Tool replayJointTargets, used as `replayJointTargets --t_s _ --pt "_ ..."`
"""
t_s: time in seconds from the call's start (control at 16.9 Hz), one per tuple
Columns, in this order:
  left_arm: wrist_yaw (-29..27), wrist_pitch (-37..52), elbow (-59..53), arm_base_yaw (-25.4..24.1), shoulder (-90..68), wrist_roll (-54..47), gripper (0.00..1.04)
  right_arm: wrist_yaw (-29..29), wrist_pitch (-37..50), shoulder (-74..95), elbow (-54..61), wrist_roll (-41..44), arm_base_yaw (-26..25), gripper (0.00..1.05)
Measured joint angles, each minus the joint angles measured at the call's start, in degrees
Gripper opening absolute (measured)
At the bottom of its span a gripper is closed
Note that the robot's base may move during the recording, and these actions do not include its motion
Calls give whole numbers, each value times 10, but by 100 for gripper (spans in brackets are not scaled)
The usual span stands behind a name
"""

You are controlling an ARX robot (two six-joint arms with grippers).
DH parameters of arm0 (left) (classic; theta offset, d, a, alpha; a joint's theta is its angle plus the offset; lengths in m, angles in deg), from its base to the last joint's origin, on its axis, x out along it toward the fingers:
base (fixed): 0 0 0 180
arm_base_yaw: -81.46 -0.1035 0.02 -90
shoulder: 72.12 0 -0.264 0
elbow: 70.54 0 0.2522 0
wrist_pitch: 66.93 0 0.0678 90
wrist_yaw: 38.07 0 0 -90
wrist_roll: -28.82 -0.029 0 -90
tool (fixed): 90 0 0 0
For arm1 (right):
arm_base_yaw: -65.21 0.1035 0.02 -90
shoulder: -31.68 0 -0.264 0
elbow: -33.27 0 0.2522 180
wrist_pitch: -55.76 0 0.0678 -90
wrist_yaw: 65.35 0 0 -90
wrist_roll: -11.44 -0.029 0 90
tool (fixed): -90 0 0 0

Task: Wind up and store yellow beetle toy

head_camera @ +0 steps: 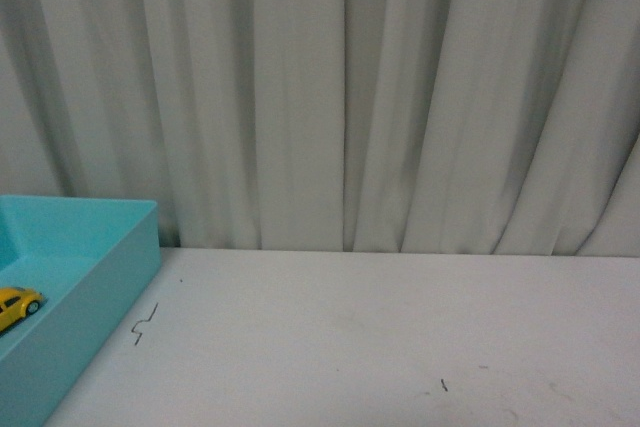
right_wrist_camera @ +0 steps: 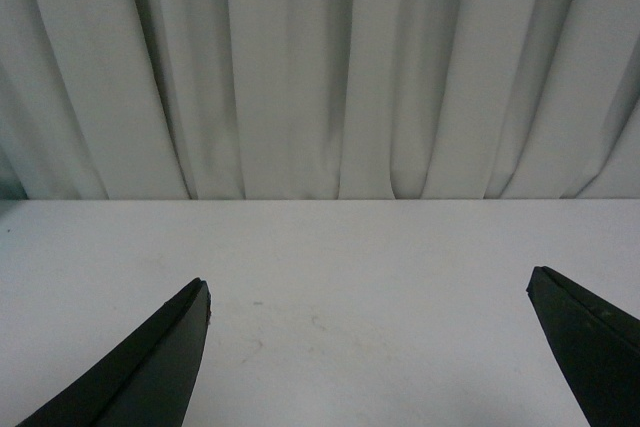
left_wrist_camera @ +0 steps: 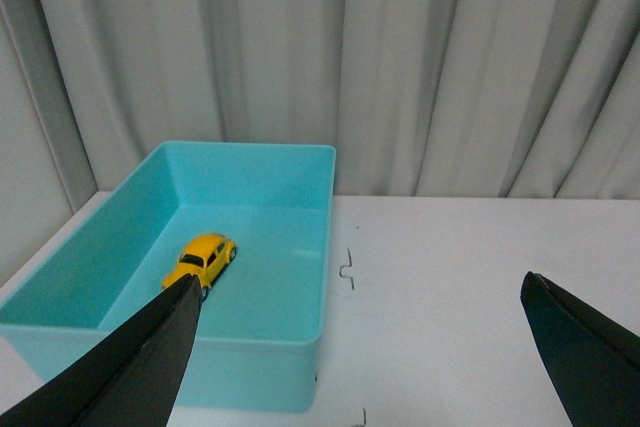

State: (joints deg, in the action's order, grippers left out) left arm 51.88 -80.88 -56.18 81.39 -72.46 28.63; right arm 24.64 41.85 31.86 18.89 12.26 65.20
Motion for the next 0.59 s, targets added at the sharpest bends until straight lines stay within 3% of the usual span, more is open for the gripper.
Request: replayJointTargets --t_s 0.59 --pt "0 0 0 0 0 0 98 0 0 0 0 0 0 98"
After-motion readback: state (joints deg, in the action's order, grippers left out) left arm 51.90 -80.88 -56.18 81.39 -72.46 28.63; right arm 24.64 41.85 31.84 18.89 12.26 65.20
